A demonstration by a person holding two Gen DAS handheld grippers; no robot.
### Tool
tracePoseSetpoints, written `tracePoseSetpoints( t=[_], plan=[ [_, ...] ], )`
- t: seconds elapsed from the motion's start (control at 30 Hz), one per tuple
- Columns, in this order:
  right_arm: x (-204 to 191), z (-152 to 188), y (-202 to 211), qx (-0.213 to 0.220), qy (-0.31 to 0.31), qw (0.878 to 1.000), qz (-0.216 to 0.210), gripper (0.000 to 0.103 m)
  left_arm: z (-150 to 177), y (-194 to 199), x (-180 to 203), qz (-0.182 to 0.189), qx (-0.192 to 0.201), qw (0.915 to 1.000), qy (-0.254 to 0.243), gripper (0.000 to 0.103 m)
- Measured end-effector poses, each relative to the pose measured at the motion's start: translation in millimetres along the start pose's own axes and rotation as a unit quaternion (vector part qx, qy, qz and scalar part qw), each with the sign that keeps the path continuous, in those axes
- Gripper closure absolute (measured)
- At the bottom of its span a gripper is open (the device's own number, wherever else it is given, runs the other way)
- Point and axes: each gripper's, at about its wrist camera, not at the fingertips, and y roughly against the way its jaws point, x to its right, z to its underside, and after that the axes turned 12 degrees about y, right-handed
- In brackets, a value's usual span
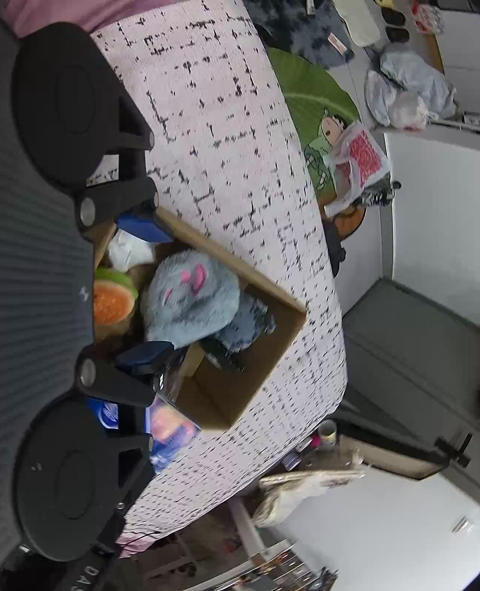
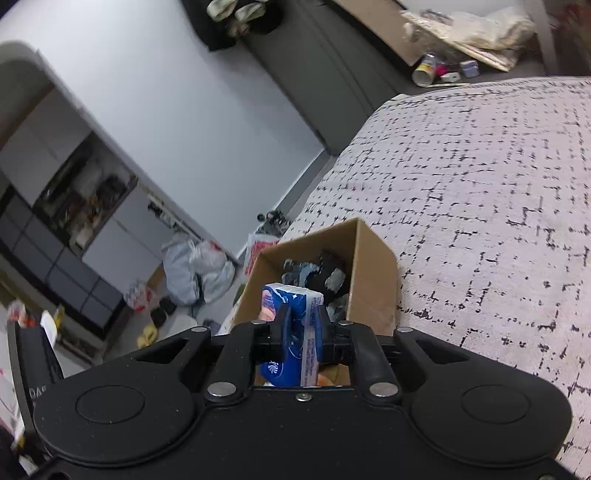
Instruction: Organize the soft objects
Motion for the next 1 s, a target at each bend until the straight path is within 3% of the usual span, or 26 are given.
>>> tracePoseSetpoints(
  t=[0.13, 0.4, 0.5, 0.57, 0.7, 1.0],
  plan=[
    [-4, 2, 0, -0.011, 0.005, 1.000, 0.000, 0.077, -4, 5, -4, 0.012, 0.000, 0.9999, 0.013, 0.046],
    [-8, 1, 24, -0.005, 0.008, 1.000, 0.023, 0.054, 2, 26, 14, 0.013, 0.001, 0.9995, -0.030, 0.045],
    [-8, -2, 37, -0.008, -0.011, 1.000, 0.019, 0.052, 10, 35, 16, -0.007, 0.002, 0.9991, -0.043, 0.033],
    [-12, -3, 48, -0.007, -0.004, 1.000, 0.029, 0.047, 13, 42, 18, -0.020, 0.003, 0.9984, -0.053, 0.030],
    [-19, -2, 69, 0.004, 0.007, 0.999, 0.046, 0.029, 17, 64, 22, -0.019, 0.004, 0.9975, -0.067, 0.025],
    [-32, -5, 126, 0.032, 0.014, 0.998, 0.056, 0.004, 34, 124, 25, -0.003, 0.032, 0.9958, -0.086, 0.011]
  ],
)
